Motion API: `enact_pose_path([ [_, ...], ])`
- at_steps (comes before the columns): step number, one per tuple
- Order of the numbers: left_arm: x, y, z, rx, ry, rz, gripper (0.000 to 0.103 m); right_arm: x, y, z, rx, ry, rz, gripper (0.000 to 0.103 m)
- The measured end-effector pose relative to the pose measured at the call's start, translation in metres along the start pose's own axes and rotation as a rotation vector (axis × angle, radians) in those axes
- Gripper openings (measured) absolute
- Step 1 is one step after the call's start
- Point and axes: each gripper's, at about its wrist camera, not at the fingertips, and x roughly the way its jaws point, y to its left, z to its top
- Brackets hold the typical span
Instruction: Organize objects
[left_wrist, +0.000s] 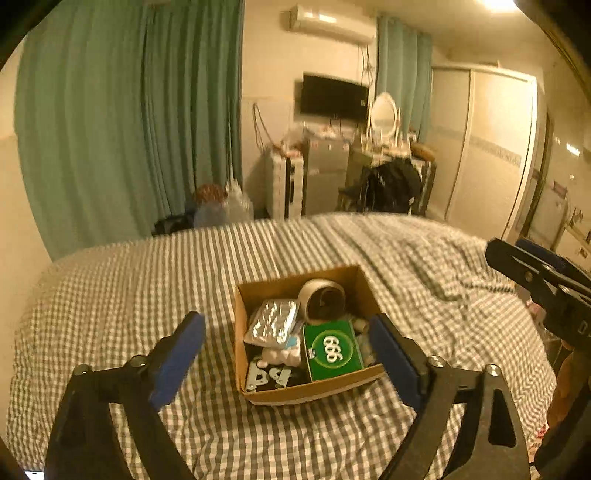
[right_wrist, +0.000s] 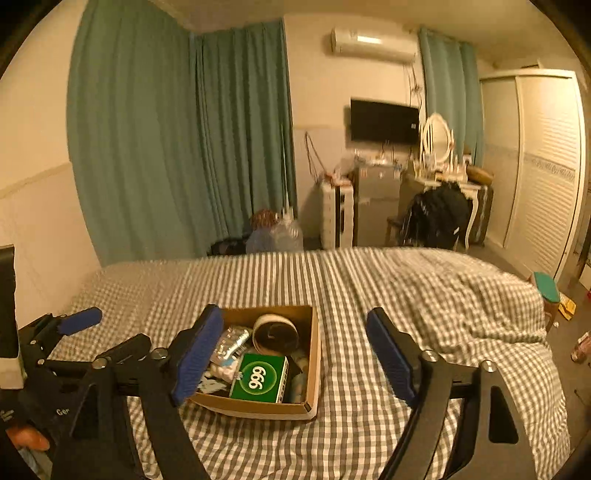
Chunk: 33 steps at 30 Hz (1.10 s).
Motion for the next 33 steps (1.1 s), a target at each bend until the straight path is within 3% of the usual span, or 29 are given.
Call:
enact_pose_path([
  [3,-0.030,-0.001,0.003,-0.031,-0.063,0.009,0.103,-0.035,0.001,0.001,-0.020,-0.052,-0.023,0.089],
  [9,-0.073,-0.006,-0.012,-0.056,-0.159,0.025,0.103,-0.084,-0.006,-0.009,-0.040,-0.143,-0.099,0.103],
  [12,-0.082,-0.007,-0.027,-0.071,-0.214,0.066,0.103,-0.091,-0.012,-0.021,-0.024,-0.164,-0.097,0.103],
  [17,-0.072,-0.008,-0.053,-0.119,-0.233,0.071,0.103,-0.064,-0.019,-0.051,-0.060,-0.128,-0.095,0.103],
  [21,-0.048,-0.021,-0.072,-0.068,-0.222,0.083,0.103,-0.034,-0.029,-0.085,-0.072,-0.124,-0.097,0.103],
  [23,-0.037,-0.026,-0.081,-0.049,-0.204,0.087,0.103,-0.020,-0.035,-0.097,-0.048,-0.109,-0.052,0.103],
  [33,-0.011,-0.031,-0.102,-0.074,-0.185,0.141,0.103,0.001,-0.048,-0.109,-0.037,-0.086,-0.046,0.103],
])
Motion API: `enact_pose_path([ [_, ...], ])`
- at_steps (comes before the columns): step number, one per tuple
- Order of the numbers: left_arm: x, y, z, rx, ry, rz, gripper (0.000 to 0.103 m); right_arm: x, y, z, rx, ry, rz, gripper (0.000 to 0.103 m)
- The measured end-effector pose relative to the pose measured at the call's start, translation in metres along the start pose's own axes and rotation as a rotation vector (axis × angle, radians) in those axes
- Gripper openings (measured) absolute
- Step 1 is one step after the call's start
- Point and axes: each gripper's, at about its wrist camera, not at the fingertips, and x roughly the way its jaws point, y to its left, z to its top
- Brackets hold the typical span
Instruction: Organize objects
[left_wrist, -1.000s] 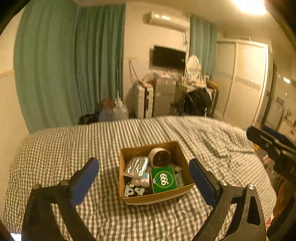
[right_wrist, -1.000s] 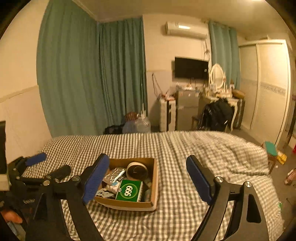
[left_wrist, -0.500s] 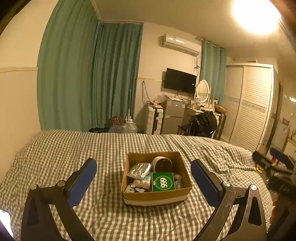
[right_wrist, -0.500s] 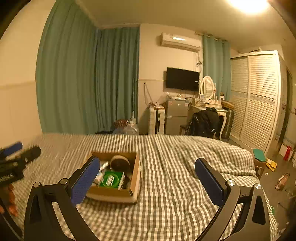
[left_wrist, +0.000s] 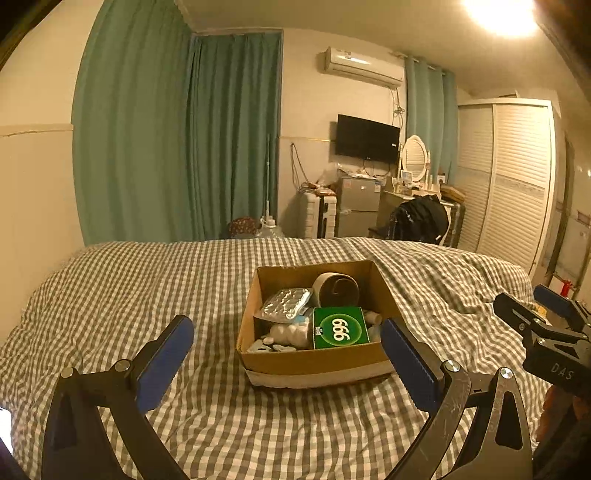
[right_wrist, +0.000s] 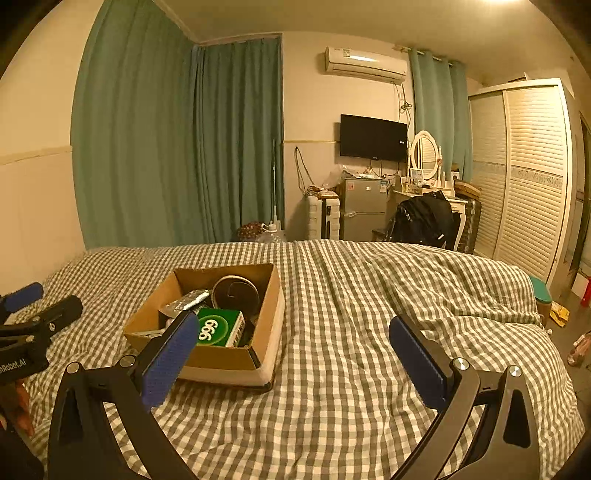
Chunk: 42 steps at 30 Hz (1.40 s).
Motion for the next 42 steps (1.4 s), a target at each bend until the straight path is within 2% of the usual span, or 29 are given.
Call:
enact_pose_path([
  [9,-0.002,-0.011,-0.002,0.033,0.006,-0.016,0.103,-0.010,-0.002,0.006,0.001,-0.027,0.005,0.103],
  [42,-0.005,-0.009,-0.005,0.027,0.022,0.001,0.103,-0.005,0.007,0.003,-0.018,-0.006,0.011,0.103],
])
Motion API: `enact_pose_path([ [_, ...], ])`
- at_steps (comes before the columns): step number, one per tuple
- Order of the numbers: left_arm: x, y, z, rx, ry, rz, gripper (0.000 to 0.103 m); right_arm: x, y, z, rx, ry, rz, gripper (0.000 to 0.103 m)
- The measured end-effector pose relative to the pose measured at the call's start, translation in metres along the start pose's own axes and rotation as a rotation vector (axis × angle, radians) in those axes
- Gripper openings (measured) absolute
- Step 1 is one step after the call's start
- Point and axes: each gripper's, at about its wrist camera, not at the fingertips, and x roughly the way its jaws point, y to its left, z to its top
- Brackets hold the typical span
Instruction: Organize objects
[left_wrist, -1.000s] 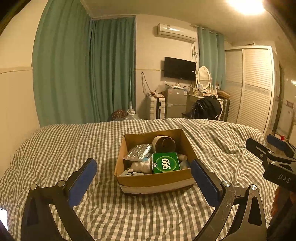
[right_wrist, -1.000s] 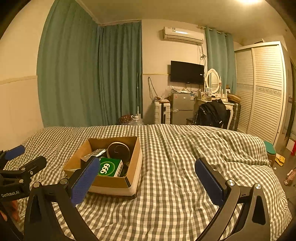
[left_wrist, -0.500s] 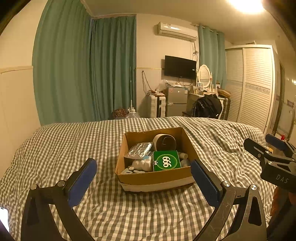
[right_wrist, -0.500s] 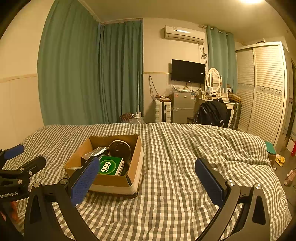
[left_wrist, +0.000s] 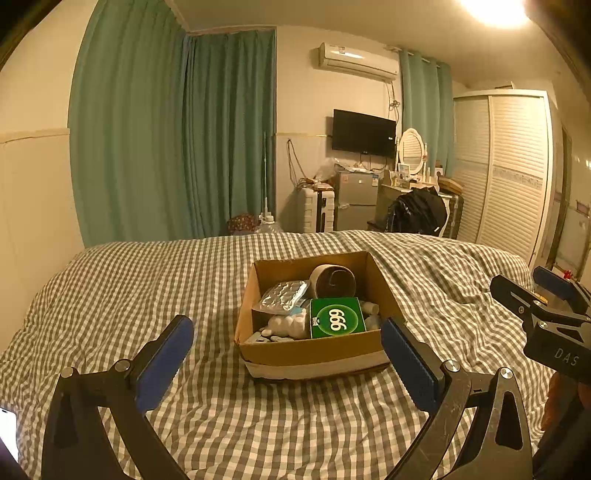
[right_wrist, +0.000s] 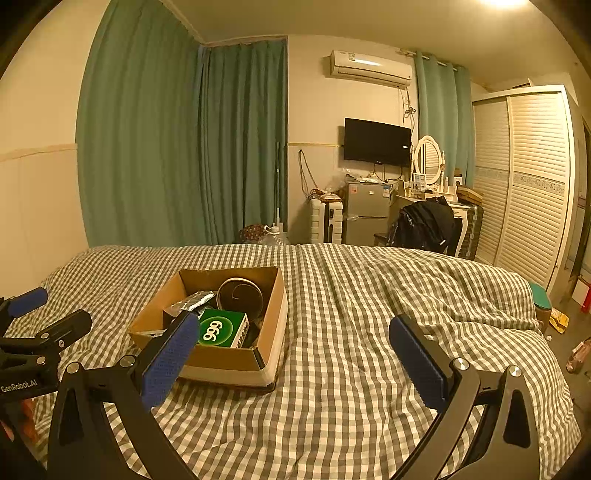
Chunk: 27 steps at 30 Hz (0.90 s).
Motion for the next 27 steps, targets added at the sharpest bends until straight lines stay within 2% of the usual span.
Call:
enact_pose_path([
  [17,0.0010,0.0030,-0.0026,-0.003,0.017,0.009,0.103,0.0030,0.0018,-0.0016,-0.012,0.005,-0.002,0.103],
  [27,-0.0027,0.0038,-0.0019,0.005,-0.009,0.041,0.103,0.0051,0.0040,-0.0037,-0.021,0.009,-0.004,0.103],
])
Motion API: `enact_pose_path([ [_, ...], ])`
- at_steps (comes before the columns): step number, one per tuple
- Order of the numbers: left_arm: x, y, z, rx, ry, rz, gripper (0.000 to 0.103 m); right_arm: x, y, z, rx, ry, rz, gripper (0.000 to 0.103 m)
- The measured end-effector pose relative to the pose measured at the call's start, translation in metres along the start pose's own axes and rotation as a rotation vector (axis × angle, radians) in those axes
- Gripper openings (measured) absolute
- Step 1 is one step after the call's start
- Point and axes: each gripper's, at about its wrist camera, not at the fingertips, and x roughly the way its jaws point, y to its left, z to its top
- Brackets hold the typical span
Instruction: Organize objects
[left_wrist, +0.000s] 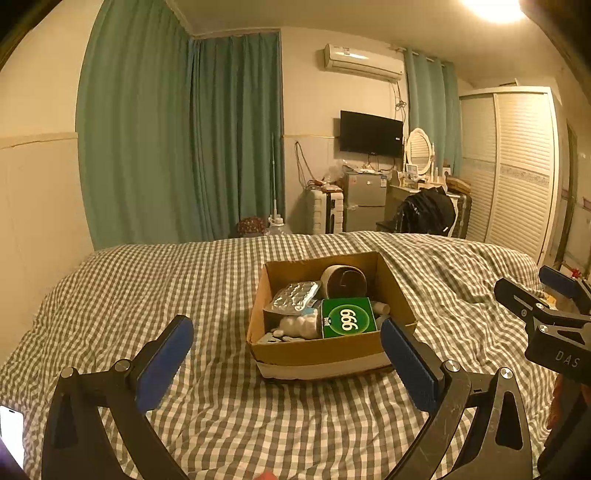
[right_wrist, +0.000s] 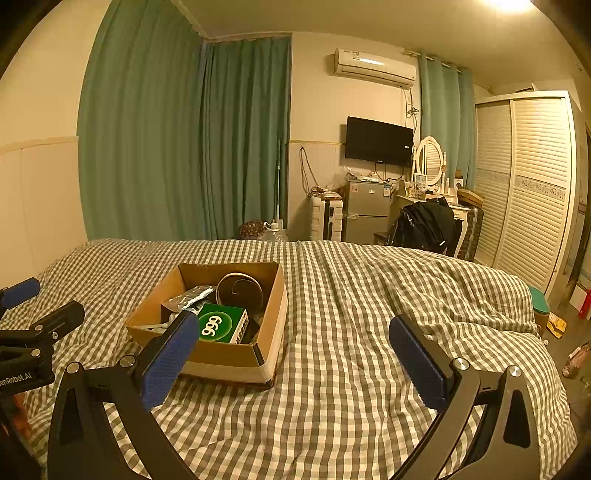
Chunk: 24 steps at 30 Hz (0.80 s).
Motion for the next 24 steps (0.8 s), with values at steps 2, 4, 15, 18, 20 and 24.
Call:
enact_pose_path([
  [2,0.0002,0.0013,-0.0003,-0.005,0.001,0.001,0.103,0.0006,0.0002,0.0000,-0.001,0.000,0.001,0.103],
  [4,0.0000,0.0018,-0.0004,-0.007,0.003,0.002,0.103,0.0006,0.0003,0.0001,0.000,0.000,0.001,0.103],
  [15,0.0002,0.0035,-0.0028,-0.010,0.011,0.004,0.103,0.0005,0.0008,-0.0003,-0.001,0.001,0.001,0.103],
  [18,-0.0001,0.0036,-0.0034,-0.009,0.012,0.005,0.103,0.0009,0.0010,-0.0005,0.000,0.002,0.001,0.103],
  [20,-0.0003,0.0044,-0.0039,-0.012,0.014,0.008,0.103,0.0012,0.0006,-0.0008,0.000,0.003,0.001,0.103],
  [24,0.0004,0.0069,-0.0035,-0.023,0.015,0.005,0.103,0.0011,0.0005,-0.0009,0.001,0.003,0.002,0.103],
])
